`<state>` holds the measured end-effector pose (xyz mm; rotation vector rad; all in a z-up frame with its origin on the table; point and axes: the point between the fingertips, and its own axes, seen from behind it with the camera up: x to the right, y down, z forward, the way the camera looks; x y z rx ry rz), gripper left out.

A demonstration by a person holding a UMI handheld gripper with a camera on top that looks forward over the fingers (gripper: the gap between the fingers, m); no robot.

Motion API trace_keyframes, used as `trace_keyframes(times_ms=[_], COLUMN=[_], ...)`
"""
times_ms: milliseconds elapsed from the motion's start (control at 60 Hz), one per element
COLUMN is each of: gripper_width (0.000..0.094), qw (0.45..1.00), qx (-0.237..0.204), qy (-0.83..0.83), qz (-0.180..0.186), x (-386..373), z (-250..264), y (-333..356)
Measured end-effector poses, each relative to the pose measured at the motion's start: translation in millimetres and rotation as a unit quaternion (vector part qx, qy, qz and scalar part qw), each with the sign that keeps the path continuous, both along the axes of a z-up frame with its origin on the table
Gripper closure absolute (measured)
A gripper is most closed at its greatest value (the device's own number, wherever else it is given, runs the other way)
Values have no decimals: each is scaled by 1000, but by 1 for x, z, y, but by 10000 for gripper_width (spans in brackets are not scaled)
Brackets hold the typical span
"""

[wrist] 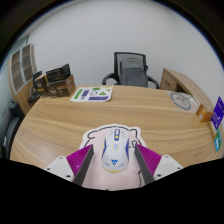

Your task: Arrange mouse

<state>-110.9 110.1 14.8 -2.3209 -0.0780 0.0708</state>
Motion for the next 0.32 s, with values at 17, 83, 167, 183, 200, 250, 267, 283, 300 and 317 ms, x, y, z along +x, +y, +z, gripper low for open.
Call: trace_keyframes(times_ms=[17,83,167,183,200,250,267,283,300,317], gripper_width=[83,88,90,89,90,90,94,102,106,106], qw=[1000,1000,998,998,997,996,995,994,993,992], qx=[5,23,45,49,53,63,65,67,69,71], qy=[1,10,34,40,47,69,76,84,91,97], qz=[5,13,9,7,4,-13,-18,-22,-24,-26], x=[-2,-11,-15,-15,-15,-13,-11,-10,-9,-8], z=[6,29,60,66,72,86,91,95,99,103], y=[-3,-21,-53,-61,-68,-91,-100,-109,-118,-127])
